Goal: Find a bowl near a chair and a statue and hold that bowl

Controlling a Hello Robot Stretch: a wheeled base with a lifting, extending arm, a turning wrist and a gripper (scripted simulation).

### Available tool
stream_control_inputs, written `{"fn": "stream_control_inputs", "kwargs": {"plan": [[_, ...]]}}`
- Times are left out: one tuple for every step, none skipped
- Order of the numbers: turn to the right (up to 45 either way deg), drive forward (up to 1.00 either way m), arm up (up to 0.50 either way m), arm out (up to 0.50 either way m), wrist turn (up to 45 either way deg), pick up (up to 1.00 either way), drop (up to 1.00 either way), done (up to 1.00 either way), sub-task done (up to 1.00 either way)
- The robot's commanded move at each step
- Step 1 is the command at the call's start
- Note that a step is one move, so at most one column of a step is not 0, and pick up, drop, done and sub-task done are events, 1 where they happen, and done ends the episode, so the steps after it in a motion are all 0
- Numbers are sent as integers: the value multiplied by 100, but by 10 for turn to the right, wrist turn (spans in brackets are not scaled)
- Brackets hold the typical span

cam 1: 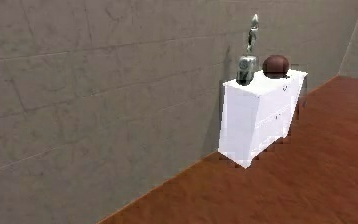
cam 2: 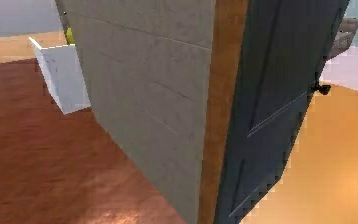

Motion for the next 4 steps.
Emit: {"fn": "stream_control_inputs", "kwargs": {"plan": [[450, 0, 0, 0, 0, 0, 0, 0, 0], [0, 20, 0, 0, 0, 0, 0, 0, 0], [0, 100, 0, 0, 0, 0, 0, 0, 0], [30, 0, 0, 0, 0, 0, 0, 0, 0]]}}
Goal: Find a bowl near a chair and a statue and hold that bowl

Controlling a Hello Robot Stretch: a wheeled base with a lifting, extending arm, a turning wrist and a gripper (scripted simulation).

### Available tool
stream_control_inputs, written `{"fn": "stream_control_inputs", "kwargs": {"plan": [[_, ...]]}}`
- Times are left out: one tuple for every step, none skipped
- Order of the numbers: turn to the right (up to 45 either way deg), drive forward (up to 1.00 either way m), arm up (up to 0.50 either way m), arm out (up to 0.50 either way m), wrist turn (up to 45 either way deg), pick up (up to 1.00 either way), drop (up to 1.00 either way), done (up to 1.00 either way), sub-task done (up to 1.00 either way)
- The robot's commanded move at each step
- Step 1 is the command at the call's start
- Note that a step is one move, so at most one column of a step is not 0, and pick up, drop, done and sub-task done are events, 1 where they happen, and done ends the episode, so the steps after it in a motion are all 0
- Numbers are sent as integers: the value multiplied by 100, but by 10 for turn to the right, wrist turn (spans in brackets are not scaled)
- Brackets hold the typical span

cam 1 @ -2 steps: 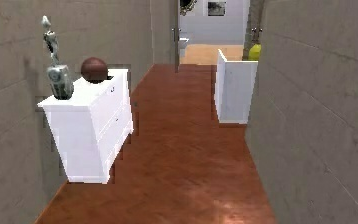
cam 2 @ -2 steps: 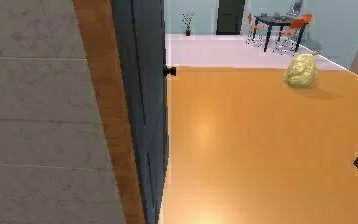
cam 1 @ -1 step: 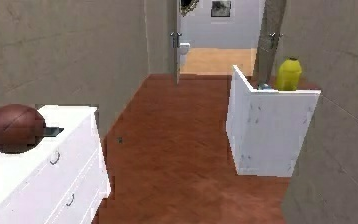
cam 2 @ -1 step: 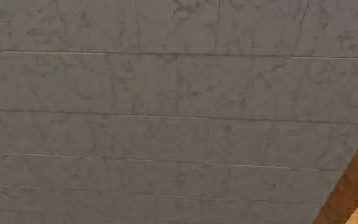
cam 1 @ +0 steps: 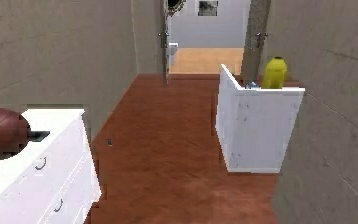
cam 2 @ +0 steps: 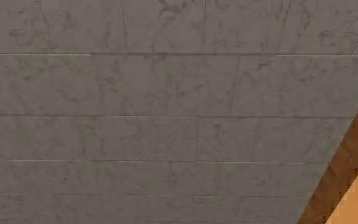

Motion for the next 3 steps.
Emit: {"fn": "stream_control_inputs", "kwargs": {"plan": [[0, 100, 0, 0, 0, 0, 0, 0, 0], [0, 100, 0, 0, 0, 0, 0, 0, 0], [0, 60, 0, 0, 0, 0, 0, 0, 0]]}}
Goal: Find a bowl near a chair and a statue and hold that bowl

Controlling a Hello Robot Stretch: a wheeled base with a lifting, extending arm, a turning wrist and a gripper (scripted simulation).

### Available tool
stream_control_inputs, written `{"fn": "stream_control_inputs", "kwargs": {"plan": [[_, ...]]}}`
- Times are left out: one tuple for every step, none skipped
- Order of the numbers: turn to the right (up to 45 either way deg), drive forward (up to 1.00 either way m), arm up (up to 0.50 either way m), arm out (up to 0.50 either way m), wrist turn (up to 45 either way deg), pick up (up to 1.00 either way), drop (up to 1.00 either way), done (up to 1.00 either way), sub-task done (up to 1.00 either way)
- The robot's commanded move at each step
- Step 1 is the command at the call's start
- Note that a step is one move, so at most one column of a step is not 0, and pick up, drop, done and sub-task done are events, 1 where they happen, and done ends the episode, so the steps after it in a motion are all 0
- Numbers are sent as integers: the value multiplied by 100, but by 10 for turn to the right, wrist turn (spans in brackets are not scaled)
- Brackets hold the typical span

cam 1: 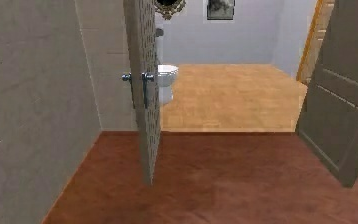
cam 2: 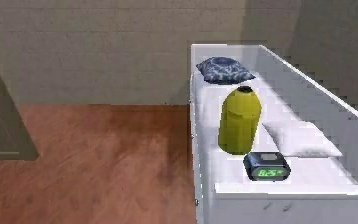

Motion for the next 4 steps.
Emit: {"fn": "stream_control_inputs", "kwargs": {"plan": [[210, 0, 0, 0, 0, 0, 0, 0, 0], [0, 100, 0, 0, 0, 0, 0, 0, 0], [30, 0, 0, 0, 0, 0, 0, 0, 0], [-30, 0, 0, 0, 0, 0, 0, 0, 0]]}}
